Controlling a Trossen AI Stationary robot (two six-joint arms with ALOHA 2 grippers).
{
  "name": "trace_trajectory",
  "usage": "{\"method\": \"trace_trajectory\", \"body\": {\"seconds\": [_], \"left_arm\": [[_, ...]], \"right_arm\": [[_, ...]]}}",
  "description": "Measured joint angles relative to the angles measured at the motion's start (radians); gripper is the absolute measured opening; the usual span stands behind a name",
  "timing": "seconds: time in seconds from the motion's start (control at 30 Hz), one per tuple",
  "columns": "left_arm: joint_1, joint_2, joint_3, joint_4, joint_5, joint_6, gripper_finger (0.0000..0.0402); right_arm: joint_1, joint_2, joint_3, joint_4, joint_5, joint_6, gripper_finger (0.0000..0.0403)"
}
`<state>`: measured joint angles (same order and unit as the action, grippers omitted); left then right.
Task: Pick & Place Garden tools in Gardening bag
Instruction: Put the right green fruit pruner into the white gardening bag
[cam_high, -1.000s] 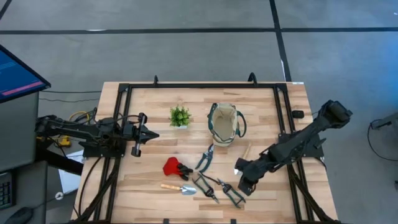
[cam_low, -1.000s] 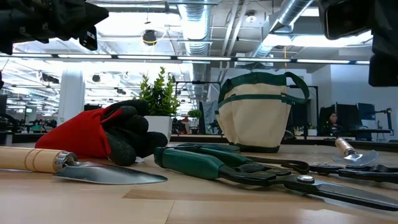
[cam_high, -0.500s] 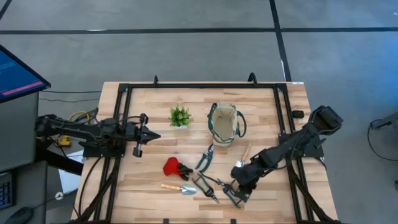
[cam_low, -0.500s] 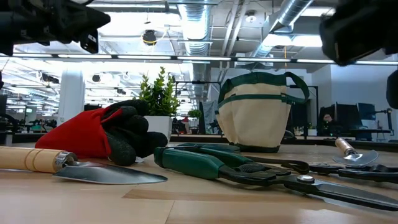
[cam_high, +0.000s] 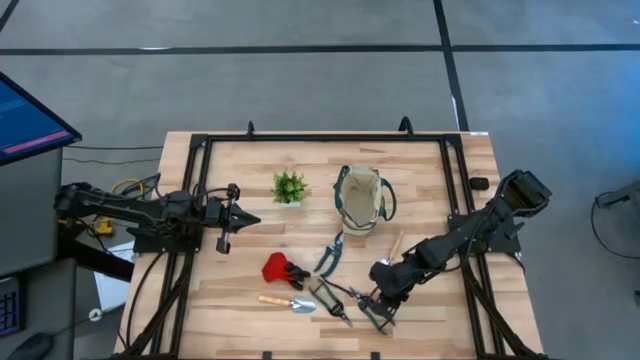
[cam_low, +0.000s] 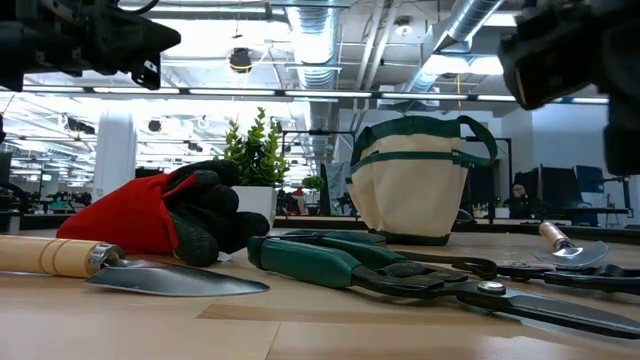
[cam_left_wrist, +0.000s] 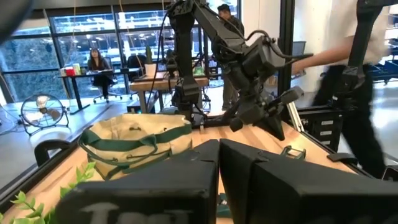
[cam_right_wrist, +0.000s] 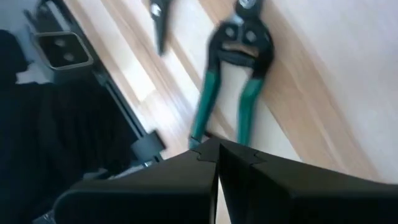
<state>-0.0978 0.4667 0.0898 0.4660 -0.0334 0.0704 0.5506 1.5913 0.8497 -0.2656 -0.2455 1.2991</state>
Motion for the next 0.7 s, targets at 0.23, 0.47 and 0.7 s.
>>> {"method": "trace_trajectory", "body": {"seconds": [0.23,0.47,0.7], "left_arm": [[0.0,0.0,0.0,0.007,0.0,0.0,0.0003],[0.0,0.0,0.0,0.007,0.0,0.0,0.0003],[0.0,0.0,0.0,0.007,0.001,0.0,0.0003]], "right_arm": [[-0.001,0.0,0.0,-0.008,0.022,-0.015,0.0066],[-0.001,0.0,-0.003,-0.033,0.064,-0.041,0.0131],[0.019,0.0,-0.004,-0.073,0.141,-0.041,0.0125]]}}
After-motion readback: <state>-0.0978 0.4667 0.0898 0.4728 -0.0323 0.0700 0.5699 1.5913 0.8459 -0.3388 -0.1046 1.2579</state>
